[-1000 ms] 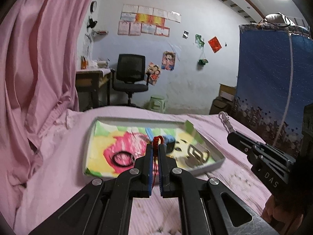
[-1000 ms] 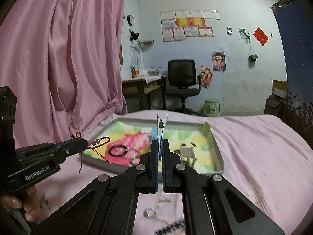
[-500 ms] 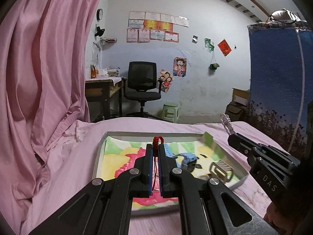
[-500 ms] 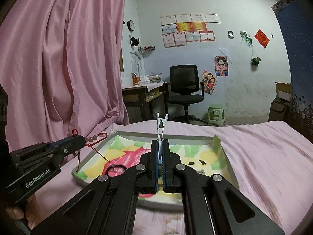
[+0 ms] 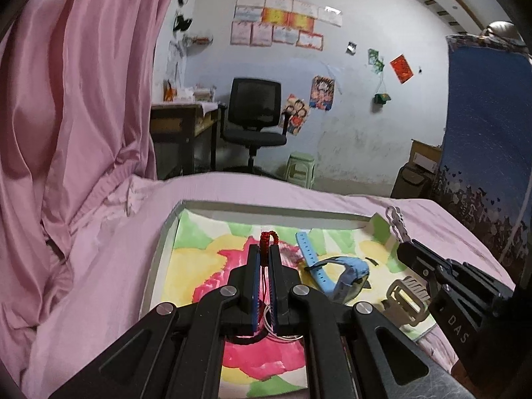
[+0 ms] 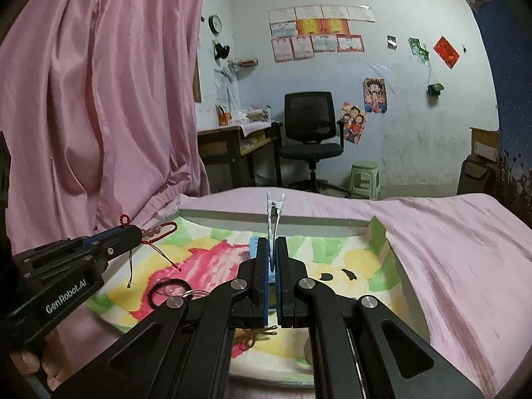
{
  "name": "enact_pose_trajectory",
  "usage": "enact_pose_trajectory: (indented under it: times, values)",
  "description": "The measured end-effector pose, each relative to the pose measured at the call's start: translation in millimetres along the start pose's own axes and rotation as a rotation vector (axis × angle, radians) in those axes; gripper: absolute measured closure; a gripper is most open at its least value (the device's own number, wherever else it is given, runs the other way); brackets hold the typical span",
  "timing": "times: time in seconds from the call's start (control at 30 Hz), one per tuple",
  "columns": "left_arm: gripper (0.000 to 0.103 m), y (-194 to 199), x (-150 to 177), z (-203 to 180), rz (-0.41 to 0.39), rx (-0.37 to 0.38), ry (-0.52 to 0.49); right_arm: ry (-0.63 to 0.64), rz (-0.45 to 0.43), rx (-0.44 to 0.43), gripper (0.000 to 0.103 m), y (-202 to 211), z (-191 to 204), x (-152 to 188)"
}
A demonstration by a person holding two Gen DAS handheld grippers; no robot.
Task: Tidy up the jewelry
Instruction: 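Carry the red bead string and the strap over the tray with both tools, then open both tools to drop the bead string and strap into the tray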
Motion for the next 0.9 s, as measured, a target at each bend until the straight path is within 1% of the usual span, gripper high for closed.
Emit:
enact_pose_trajectory:
  times: [0.17,0.4,0.7,0.9]
  values:
    - [0.098,-20.7,3.8,2.0,0.108,0.03,0.017,-0.008,0.05,0.024,0.1,-14.0,-5.3,3.0]
    - [0.098,-38.3,12.5,3.5,0.222,0.068,0.031,-0.015,0.162,0.061,0.1,-32.3,-9.4,14.2]
    - [0.098,-49.0,23.1,3.7,0.323,0.086,0.059,-0.027,0.273,0.091,0.1,-45.5,-13.6,28.8]
    - [0.098,-53.8,28.7,13.2,0.374,0.082,0.109,-0.037,0.314,0.098,0.099,-49.5,-16.8,33.7]
Point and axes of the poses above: each gripper's, at about its wrist camera, not at the fingertips, and y roughly against the way its jaws point, z to its left, x to its underside, the point moved 2 cm from there along -y, roughly the way its jaws point, and after that the axes turned 6 degrees about -y, right-handed, at the moved point
